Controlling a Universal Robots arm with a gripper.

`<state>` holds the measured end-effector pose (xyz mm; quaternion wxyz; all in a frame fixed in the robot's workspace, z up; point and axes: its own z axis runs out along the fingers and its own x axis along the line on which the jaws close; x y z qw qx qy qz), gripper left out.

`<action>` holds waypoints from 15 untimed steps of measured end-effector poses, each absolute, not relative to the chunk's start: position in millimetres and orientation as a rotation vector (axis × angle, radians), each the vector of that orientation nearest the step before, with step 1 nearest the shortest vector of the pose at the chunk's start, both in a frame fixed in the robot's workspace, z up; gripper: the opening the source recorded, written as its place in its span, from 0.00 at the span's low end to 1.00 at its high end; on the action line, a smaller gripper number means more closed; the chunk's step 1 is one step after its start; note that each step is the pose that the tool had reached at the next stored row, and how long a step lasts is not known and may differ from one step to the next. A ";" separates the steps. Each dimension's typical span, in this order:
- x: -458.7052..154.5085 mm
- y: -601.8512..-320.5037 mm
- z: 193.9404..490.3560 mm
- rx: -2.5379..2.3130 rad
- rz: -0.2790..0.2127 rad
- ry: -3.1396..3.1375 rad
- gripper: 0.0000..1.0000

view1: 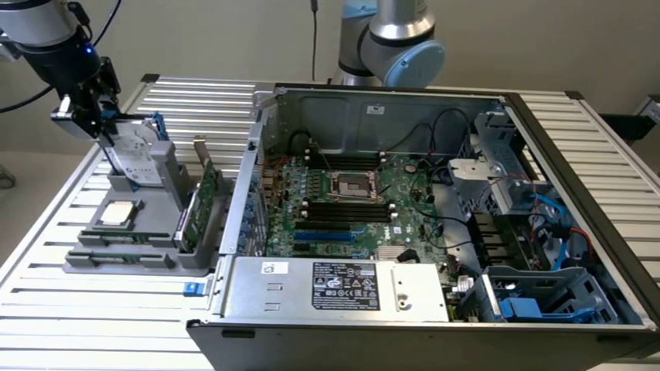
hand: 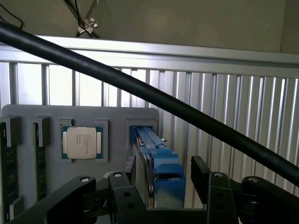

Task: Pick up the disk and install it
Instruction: 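Pick up the disk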

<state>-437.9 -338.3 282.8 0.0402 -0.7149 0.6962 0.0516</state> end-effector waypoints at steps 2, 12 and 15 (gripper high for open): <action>-437.7 -338.3 282.7 -2.190 0.158 2.133 0.60; -437.1 -338.3 282.6 -2.189 0.160 2.132 0.35; -437.1 -338.3 282.6 -2.188 0.162 2.131 0.35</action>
